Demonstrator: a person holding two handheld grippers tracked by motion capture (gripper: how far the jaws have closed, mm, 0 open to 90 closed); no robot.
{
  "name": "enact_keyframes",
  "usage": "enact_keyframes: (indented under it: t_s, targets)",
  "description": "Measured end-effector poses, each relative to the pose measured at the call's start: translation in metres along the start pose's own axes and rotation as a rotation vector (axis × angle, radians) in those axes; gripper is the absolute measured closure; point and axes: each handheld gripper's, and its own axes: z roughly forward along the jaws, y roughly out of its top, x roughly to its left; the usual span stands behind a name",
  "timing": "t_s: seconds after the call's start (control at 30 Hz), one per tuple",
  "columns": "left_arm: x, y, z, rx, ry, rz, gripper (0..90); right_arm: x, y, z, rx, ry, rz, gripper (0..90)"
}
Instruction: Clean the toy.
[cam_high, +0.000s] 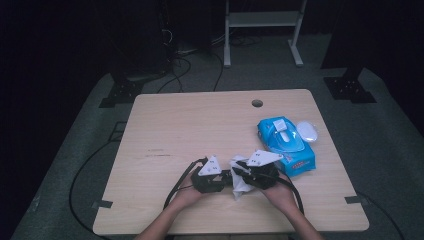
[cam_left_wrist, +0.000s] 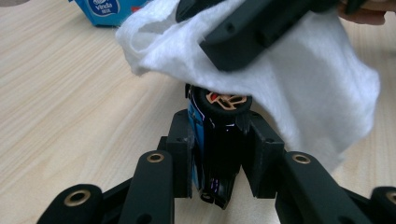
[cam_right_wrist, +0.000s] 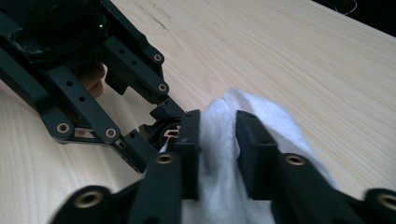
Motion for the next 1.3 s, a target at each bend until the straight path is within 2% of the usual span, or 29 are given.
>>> enact_keyframes:
  t_s: [0.03, 0.13, 0.17, 0.23, 0.27, 0.3, 0.33, 0.4, 0.43, 0.5, 0.57, 0.63, 0.67, 0.73, 0.77, 0.87, 0.93, 1.0, 1.03, 1.07, 1.1, 1.13, 1.23, 1.3]
  targets:
    - [0.000, 0.000, 0.000, -0.003, 0.001, -0.002, 67.0, -0.001, 0.000, -0.001, 0.004, -0.017, 0.006, 77.7]
    - [-0.001, 0.000, 0.001, -0.004, -0.003, -0.004, 67.0, -0.006, -0.003, -0.006, 0.006, -0.025, 0.057, 83.6]
    - [-0.001, 0.000, 0.001, -0.005, -0.002, 0.000, 67.0, -0.008, -0.004, -0.007, 0.002, -0.018, 0.092, 85.4]
    - [-0.002, 0.001, 0.001, -0.002, -0.001, 0.007, 67.0, -0.007, -0.003, -0.006, -0.008, -0.009, 0.097, 85.8]
    - [-0.002, 0.001, 0.001, -0.002, 0.001, 0.010, 67.0, -0.004, -0.002, -0.004, -0.016, 0.006, 0.098, 85.8]
    - [-0.002, 0.001, 0.001, 0.000, 0.002, 0.012, 66.9, 0.005, 0.002, 0.001, -0.022, 0.047, 0.095, 85.7]
    - [-0.002, 0.001, 0.001, 0.002, 0.003, 0.014, 66.9, 0.005, 0.002, 0.001, -0.022, 0.047, 0.095, 85.7]
    - [-0.002, 0.001, 0.000, 0.003, 0.006, 0.017, 66.9, 0.014, 0.005, 0.007, -0.013, 0.059, 0.057, 85.7]
    - [-0.002, 0.000, 0.000, -0.001, 0.006, 0.012, 67.0, 0.015, 0.006, 0.008, -0.012, 0.050, 0.038, 85.8]
    - [-0.001, 0.000, -0.001, -0.002, 0.005, 0.008, 67.0, 0.011, 0.005, 0.006, -0.009, 0.044, 0.049, 85.8]
    - [-0.001, 0.000, -0.001, -0.001, 0.005, 0.008, 67.0, 0.003, 0.001, 0.000, -0.013, 0.016, 0.064, 85.8]
    - [-0.001, -0.001, -0.001, -0.003, 0.006, 0.008, 67.0, -0.004, -0.005, -0.007, 0.003, -0.041, 0.072, 85.9]
    - [-0.001, -0.001, -0.001, -0.004, 0.006, 0.010, 67.0, -0.008, -0.008, -0.010, 0.001, -0.050, 0.087, 85.9]
    - [-0.001, -0.001, -0.001, -0.003, 0.006, 0.011, 67.0, -0.014, -0.012, -0.014, -0.012, -0.038, 0.139, 85.9]
    - [-0.001, -0.001, -0.001, -0.005, 0.008, 0.010, 66.9, -0.013, -0.011, -0.013, -0.013, -0.040, 0.144, 85.9]
    - [-0.001, -0.001, -0.001, -0.002, 0.015, 0.012, 66.8, -0.002, -0.007, -0.005, -0.017, -0.003, 0.110, 85.9]
    - [0.000, -0.002, -0.003, -0.004, 0.013, 0.001, 66.8, 0.002, -0.004, -0.003, -0.014, -0.014, 0.082, 85.9]
    - [0.001, -0.003, -0.004, -0.006, 0.017, 0.004, 66.7, -0.002, -0.004, -0.005, -0.003, -0.020, 0.094, 85.9]
    - [0.001, -0.003, -0.004, -0.005, 0.018, 0.007, 66.8, -0.010, -0.008, -0.009, -0.005, -0.052, 0.098, 85.9]
    - [0.001, -0.003, -0.004, -0.006, 0.016, 0.007, 66.8, -0.010, -0.008, -0.009, -0.005, -0.052, 0.098, 85.9]
    - [0.001, -0.002, -0.004, -0.006, 0.015, 0.008, 66.7, -0.019, -0.012, -0.016, 0.004, -0.104, 0.107, 85.9]
    - [0.001, -0.002, -0.004, -0.003, 0.014, 0.007, 66.7, -0.019, -0.012, -0.016, 0.004, -0.104, 0.107, 85.9]
    - [0.001, -0.002, -0.004, -0.003, 0.014, 0.005, 66.8, -0.026, -0.018, -0.020, -0.018, -0.100, 0.165, 85.9]
    - [0.001, -0.002, -0.004, -0.006, 0.015, 0.007, 66.7, -0.022, -0.016, -0.017, -0.021, -0.087, 0.173, 85.9]
